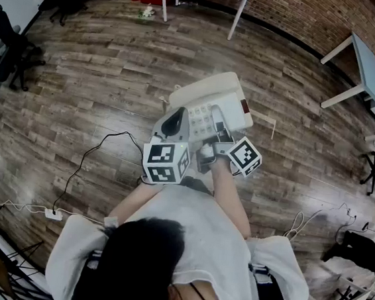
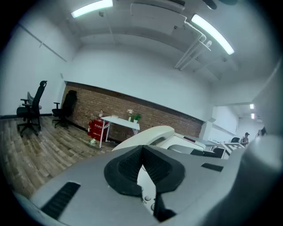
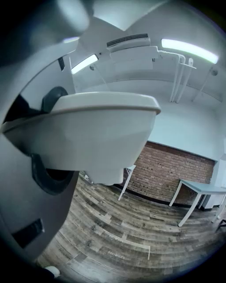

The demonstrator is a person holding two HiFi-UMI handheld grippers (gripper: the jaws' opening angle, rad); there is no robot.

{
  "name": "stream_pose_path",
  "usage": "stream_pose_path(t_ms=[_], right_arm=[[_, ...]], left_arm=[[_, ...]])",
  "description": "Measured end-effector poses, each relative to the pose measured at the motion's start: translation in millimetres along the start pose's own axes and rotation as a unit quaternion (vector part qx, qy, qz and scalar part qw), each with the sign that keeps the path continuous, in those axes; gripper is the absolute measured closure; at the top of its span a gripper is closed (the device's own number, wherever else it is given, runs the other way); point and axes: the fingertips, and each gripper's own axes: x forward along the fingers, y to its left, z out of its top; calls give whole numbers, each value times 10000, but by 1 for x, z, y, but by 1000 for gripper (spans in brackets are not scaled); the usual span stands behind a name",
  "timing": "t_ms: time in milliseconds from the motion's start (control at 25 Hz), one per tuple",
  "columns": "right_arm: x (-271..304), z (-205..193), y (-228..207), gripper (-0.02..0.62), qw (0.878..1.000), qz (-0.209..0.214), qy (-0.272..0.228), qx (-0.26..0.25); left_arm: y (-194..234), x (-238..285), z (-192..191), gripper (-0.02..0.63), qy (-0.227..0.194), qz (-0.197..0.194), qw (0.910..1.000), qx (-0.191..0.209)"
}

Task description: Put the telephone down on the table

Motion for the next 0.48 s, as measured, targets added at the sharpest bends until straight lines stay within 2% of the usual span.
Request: stream_pose_path(t_ms=[240,480], right_arm=[[-1,9,0,370,9999,88,16,-119],[-2,7,-4,370,10000,6,45,-43]], left_arm=[[-14,7,-2,581,46,-111,9999,-9],[-23,11,-7,581,83,-147,9998,63]])
